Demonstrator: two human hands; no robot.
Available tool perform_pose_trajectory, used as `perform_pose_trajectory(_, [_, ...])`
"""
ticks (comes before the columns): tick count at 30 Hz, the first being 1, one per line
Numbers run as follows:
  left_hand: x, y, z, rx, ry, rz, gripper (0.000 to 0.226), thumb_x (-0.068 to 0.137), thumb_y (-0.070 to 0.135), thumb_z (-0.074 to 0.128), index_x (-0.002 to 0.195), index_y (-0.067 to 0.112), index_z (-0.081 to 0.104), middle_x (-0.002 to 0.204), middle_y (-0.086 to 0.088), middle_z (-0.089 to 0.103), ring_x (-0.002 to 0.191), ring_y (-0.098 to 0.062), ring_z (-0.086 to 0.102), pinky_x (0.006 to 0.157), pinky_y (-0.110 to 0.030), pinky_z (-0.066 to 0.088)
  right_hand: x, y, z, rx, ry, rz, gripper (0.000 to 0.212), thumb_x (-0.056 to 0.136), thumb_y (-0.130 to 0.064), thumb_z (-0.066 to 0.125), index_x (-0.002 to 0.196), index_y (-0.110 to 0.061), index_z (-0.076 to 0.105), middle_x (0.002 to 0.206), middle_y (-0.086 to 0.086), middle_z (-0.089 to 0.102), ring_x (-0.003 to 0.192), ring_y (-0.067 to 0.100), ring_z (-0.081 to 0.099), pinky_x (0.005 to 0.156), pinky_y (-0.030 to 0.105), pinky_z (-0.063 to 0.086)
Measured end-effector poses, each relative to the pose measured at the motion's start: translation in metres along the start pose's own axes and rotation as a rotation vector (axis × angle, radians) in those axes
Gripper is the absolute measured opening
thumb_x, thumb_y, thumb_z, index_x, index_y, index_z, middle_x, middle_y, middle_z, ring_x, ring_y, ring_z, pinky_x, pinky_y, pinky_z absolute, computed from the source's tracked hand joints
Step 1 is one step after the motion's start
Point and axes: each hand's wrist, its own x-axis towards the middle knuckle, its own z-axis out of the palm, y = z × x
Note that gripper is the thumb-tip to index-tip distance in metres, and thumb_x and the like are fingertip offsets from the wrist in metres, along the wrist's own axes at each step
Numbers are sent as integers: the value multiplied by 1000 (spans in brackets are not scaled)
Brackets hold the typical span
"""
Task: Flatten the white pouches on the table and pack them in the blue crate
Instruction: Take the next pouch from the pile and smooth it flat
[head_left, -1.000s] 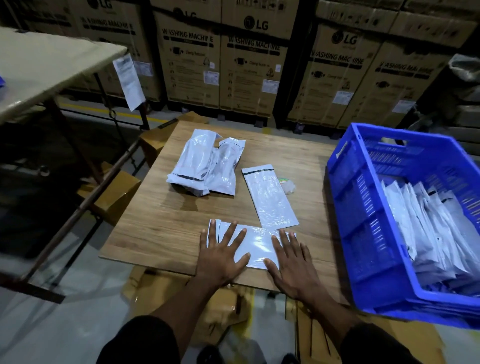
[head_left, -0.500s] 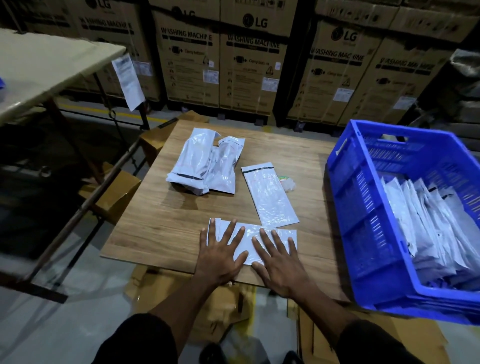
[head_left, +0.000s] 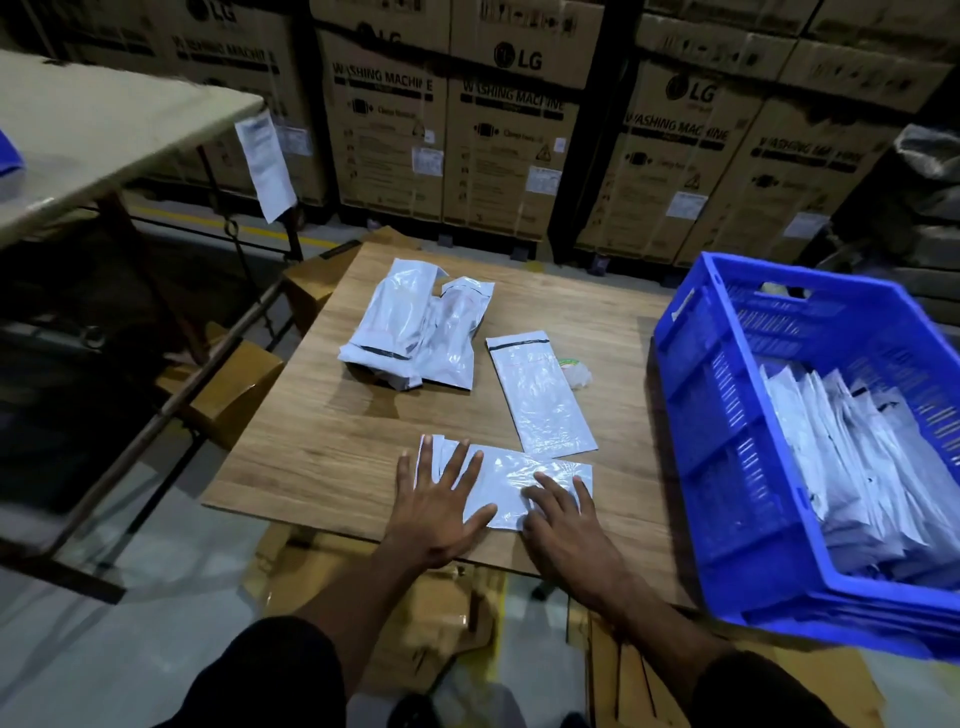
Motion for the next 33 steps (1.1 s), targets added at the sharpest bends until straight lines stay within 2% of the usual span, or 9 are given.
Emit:
perform_pose_trajectory(4, [-9,-3,-4,9,60,109,93,91,80,33,160,17,28,169,-2,16,155,-38,9,116,-72,10,11,1,-2,62,32,87,21,93,-33,51,95,-17,64,124,7,58,126,30,52,106,55,37])
perform_pose_trajectory(8, [-8,0,-11,94,42,122,75,88,60,53,151,20,48,164,-6,33,152,-39,24,110,-76,18,13,4,-13,93,101,69,20,91,-34,57,96,-14,61,125,10,57,125,34,53,105,56,38])
perform_pose_trajectory(14, [0,4,-24,179,-12,37,66,84,32,70,147,34,50,162,-2,35,152,-37,22,108,-74,-9,6,8,-35,16,119,-407,33,92,-23,50,122,-31,62,155,-12,42,148,42,23,110,75,18])
perform_pose_trajectory(17, [4,4,-26,194,3,57,68,75,30,80,140,34,59,154,-3,49,148,-37,34,108,-73,0,9,15,-25,-26,64,-475,20,96,-22,49,100,-32,66,141,-14,56,145,44,29,107,75,24])
perform_pose_trajectory(21, [9,6,-33,144,122,11,72,76,35,79,143,26,56,161,-11,38,152,-37,21,111,-76,11,28,28,-29,130,-2,-377,8,97,-26,57,95,-25,64,126,-4,65,116,35,60,76,44,56])
perform_pose_trajectory(23, [8,10,-43,120,211,-59,82,81,37,69,156,20,39,168,-18,14,155,-37,9,116,-71,6,40,31,-52,267,7,-298,14,94,-30,56,90,-21,66,114,-4,69,93,28,66,58,35,54])
perform_pose_trajectory(26, [7,8,-60,96,367,-50,84,89,34,58,161,9,22,168,-21,6,155,-37,8,119,-69,12,56,39,-83,652,-42,-54,20,84,-23,58,96,-22,74,107,-9,73,92,17,69,69,33,56])
perform_pose_trajectory(29, [9,1,-66,15,472,92,72,97,29,54,160,8,24,168,-19,11,155,-36,12,118,-66,19,69,55,-104,988,-221,205,45,70,-4,53,98,-27,79,99,-8,77,85,16,71,74,32,57])
perform_pose_trajectory(33, [13,1,-55,34,372,271,61,102,36,43,157,10,34,168,-15,17,155,-34,15,121,-58,16,87,76,-120,1272,-539,312,36,79,14,58,90,-12,79,102,9,77,58,14,51,51,21,41])
